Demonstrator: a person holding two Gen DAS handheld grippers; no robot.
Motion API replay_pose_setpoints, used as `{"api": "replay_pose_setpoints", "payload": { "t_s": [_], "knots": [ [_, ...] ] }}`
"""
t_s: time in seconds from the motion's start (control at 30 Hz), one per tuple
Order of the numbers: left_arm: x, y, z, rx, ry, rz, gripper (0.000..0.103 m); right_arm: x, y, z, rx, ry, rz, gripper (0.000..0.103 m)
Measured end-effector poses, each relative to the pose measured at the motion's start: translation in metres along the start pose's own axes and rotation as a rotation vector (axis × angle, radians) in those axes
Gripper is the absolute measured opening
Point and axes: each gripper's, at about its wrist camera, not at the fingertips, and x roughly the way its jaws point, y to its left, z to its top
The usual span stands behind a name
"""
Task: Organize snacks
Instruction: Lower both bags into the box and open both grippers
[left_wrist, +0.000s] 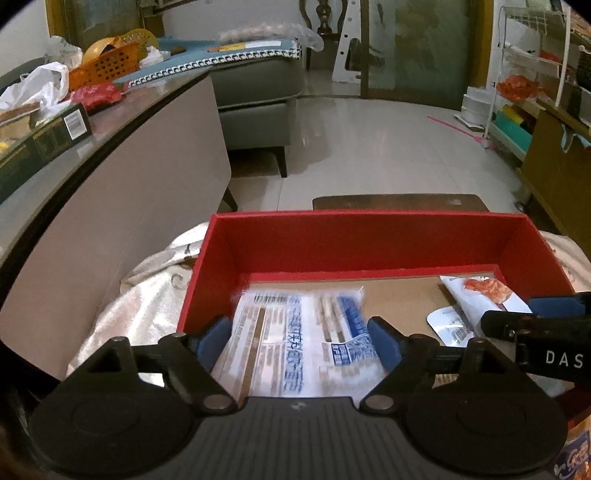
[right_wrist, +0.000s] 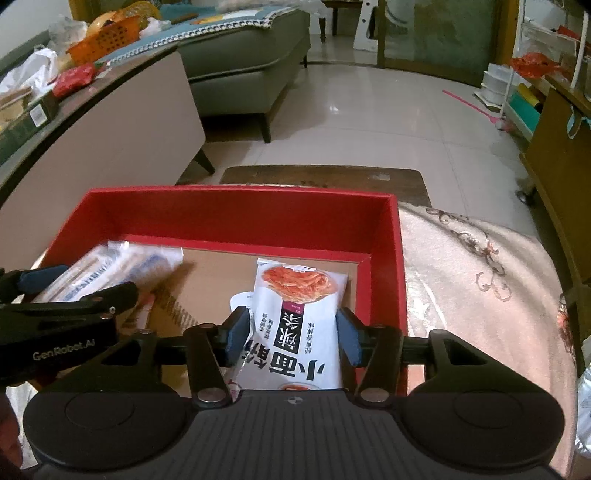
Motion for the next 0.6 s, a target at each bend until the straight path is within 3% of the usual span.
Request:
{"api": "replay_pose_setpoints", "payload": {
  "t_s": [0.17,0.43,0.6],
  "knots": [
    [-0.001,0.004,0.002,-0.013,0.005,-0.008,0.077,0.001,-0.003,0.002,0.008,0.001,0.019,0.068],
    [-0.009,0.01,0.006,-0.034,-0.006,-0.034,0.077,-0.001,-0.002,0.004,0.015,0.001,0.019,0.068],
    [-0.018,0.023,0.012,-0.1,-0.014,-0.066,0.077,-0.01,-0.008,0.007,0.042,-0.02,0.031,0.068]
  ]
}}
